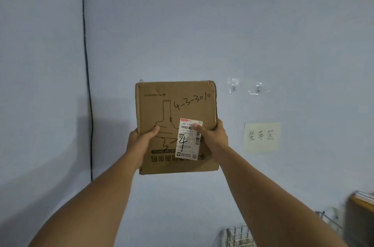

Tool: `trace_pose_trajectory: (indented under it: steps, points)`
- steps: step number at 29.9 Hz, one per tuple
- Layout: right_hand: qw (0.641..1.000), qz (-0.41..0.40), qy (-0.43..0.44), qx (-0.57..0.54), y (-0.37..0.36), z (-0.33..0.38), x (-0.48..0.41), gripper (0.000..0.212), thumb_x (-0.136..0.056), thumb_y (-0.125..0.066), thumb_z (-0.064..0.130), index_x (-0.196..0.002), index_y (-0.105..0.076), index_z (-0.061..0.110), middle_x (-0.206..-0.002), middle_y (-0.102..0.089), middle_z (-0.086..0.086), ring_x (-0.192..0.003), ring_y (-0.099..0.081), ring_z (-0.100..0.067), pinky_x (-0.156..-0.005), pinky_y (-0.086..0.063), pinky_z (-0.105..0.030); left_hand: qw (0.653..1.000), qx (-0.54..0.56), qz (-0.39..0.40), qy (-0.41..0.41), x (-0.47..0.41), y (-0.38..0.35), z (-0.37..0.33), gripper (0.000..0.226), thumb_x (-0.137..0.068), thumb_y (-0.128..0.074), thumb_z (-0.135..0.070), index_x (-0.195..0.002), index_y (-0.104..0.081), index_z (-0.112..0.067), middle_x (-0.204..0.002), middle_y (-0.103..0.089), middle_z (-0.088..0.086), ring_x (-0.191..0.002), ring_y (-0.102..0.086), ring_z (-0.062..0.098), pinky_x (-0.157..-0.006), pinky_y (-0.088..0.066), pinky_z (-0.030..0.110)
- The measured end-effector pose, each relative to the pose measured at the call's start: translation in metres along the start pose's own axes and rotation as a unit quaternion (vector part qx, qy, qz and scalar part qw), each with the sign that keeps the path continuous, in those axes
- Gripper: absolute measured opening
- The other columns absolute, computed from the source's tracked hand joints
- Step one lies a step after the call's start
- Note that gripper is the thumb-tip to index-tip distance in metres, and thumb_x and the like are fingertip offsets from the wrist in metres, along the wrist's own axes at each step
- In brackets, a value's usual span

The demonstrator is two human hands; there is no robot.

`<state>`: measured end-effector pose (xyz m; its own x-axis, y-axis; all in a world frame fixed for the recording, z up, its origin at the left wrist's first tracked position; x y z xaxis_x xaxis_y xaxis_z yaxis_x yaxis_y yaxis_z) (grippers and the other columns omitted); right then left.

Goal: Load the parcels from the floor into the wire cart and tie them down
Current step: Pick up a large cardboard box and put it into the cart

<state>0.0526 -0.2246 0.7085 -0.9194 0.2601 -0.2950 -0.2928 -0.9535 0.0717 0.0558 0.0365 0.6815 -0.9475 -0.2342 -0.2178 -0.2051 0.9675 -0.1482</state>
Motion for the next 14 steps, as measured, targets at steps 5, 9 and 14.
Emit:
trace_pose_trajectory:
  steps: [5,9,14]
  points:
    - [0.995,-0.098,0.014,0.019,0.129,0.01,0.001,0.079,-0.076,-0.086,0.052,-0.14,-0.045,0.03,-0.108,-0.064,0.011,-0.099,-0.064,-0.017,-0.085,-0.057,-0.038,0.997,0.01,0.073,-0.007,0.017,-0.128,-0.017,0.058,-0.08,-0.086,-0.045,-0.125,-0.056,-0.023,-0.11,-0.072,0.003,-0.098,-0.069,0.025,-0.077,-0.058,0.041]
    - [0.983,-0.185,0.01,0.017,0.264,-0.001,0.01,0.085,-0.071,-0.087,0.059,-0.14,-0.046,0.03,-0.115,-0.069,0.01,-0.104,-0.068,-0.019,-0.09,-0.06,-0.044,0.986,0.006,0.168,-0.013,0.047,-0.265,-0.018,0.068,-0.076,-0.086,-0.052,-0.128,-0.054,-0.023,-0.113,-0.071,0.005,-0.101,-0.069,0.029,-0.086,-0.06,0.05]
    - [0.956,-0.29,0.004,0.052,0.447,-0.001,0.046,0.077,-0.072,-0.087,0.057,-0.133,-0.047,0.032,-0.113,-0.07,0.007,-0.1,-0.07,-0.021,-0.088,-0.061,-0.049,0.96,0.032,0.279,0.012,0.12,-0.446,-0.009,0.079,-0.065,-0.088,-0.06,-0.127,-0.055,-0.024,-0.112,-0.072,0.005,-0.101,-0.07,0.03,-0.091,-0.058,0.055]
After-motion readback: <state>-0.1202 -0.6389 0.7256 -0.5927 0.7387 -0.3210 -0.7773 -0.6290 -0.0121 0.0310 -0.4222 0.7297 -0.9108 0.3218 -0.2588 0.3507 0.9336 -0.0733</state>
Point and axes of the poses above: each hand's wrist, its own x-axis away from the middle knuckle, its own y-axis out of the back of the hand, z = x × y, the point moved 4 cm from there along -x, towards the middle knuckle
